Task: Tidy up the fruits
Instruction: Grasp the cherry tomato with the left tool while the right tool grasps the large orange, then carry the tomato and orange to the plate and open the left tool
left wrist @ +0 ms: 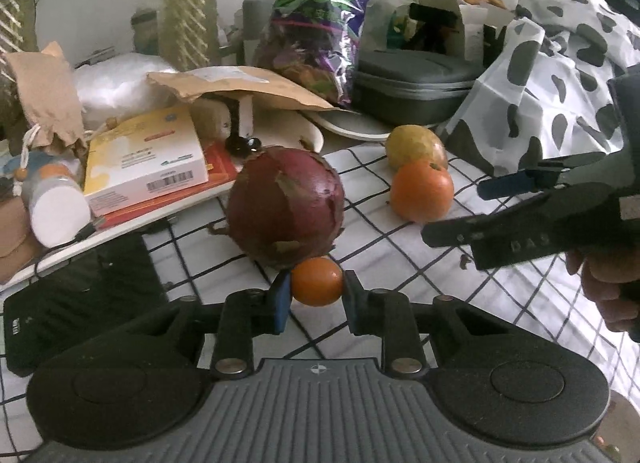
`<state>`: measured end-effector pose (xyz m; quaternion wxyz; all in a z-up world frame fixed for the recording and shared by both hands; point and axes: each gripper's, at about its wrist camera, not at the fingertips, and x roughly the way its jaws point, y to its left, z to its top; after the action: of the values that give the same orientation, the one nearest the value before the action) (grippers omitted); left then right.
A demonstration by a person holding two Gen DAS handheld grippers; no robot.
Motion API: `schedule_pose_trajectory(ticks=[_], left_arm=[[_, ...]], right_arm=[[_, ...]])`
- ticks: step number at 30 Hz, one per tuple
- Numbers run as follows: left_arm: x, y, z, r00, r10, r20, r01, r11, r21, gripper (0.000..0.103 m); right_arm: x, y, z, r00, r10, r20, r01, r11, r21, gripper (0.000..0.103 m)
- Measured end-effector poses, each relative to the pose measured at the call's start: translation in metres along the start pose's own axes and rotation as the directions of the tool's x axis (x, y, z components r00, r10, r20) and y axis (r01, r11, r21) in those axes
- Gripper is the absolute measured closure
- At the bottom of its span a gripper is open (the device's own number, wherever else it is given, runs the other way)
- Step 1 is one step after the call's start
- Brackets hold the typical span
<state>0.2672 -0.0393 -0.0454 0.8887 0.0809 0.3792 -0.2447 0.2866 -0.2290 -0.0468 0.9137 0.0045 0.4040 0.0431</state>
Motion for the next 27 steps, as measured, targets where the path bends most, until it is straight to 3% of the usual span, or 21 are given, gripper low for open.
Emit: schedule_pose_trajectory(ticks=[11,27], left_arm=[[-0.004,0.014,-0.006,1.0,0.001,-0.013,-0.001,1.0,-0.005,0.077],[-0.023,0.001,-0.001,1.0,-0.016,0.019,0.016,1.0,0.004,0.077]], right_arm=[[0.017,0.012,0.012,0.999,0.015,0.035,-0.017,0.999,0.039,0.048],[-0.014,0.005,0.006,0.998,0.054,0.042,-0.057,0.995,0.084,0.05]])
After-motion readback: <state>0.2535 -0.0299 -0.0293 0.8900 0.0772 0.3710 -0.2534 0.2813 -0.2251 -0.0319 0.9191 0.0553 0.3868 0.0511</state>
